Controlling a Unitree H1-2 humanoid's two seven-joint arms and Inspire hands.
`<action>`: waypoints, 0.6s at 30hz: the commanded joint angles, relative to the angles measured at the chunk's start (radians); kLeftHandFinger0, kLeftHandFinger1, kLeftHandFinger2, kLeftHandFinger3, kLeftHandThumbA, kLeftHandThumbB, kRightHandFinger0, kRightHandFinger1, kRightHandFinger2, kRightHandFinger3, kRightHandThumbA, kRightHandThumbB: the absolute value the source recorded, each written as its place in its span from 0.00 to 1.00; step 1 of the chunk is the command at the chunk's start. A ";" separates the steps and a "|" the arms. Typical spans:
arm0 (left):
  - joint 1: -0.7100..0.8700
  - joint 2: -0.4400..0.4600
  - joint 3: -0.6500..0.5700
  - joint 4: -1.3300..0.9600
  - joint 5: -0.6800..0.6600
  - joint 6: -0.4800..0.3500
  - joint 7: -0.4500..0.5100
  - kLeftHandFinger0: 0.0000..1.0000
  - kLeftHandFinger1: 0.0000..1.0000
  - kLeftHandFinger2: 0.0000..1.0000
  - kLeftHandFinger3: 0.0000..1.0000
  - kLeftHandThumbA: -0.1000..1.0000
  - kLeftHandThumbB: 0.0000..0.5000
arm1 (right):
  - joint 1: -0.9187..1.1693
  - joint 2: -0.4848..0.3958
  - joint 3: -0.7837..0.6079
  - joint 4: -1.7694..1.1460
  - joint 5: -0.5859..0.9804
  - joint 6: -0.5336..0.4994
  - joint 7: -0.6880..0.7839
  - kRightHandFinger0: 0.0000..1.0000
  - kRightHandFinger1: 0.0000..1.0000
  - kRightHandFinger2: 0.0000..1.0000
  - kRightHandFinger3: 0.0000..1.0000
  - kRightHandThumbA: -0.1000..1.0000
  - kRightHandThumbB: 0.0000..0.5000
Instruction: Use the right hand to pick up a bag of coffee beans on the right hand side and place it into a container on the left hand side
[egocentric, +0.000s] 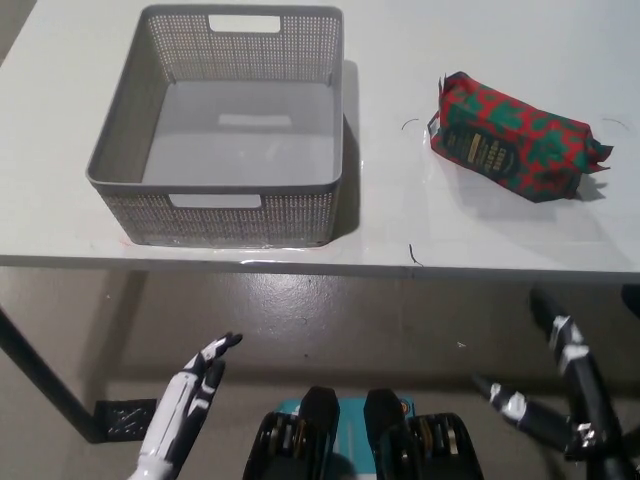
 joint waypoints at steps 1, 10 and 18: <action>0.028 0.028 0.021 -0.046 0.027 -0.059 0.014 1.00 1.00 1.00 1.00 1.00 0.59 | -0.077 -0.001 -0.031 -0.098 -0.115 0.074 -0.046 1.00 1.00 1.00 1.00 1.00 0.54; 0.073 0.035 0.038 -0.050 0.059 -0.059 0.021 1.00 1.00 1.00 1.00 1.00 0.69 | -0.390 -0.087 -0.068 -0.074 -0.185 0.257 -0.008 1.00 1.00 1.00 1.00 0.91 0.74; 0.099 0.030 0.022 -0.052 0.073 -0.078 0.010 1.00 1.00 1.00 1.00 1.00 0.67 | -0.731 -0.231 -0.013 0.122 -0.303 0.369 0.039 1.00 1.00 1.00 1.00 0.89 0.87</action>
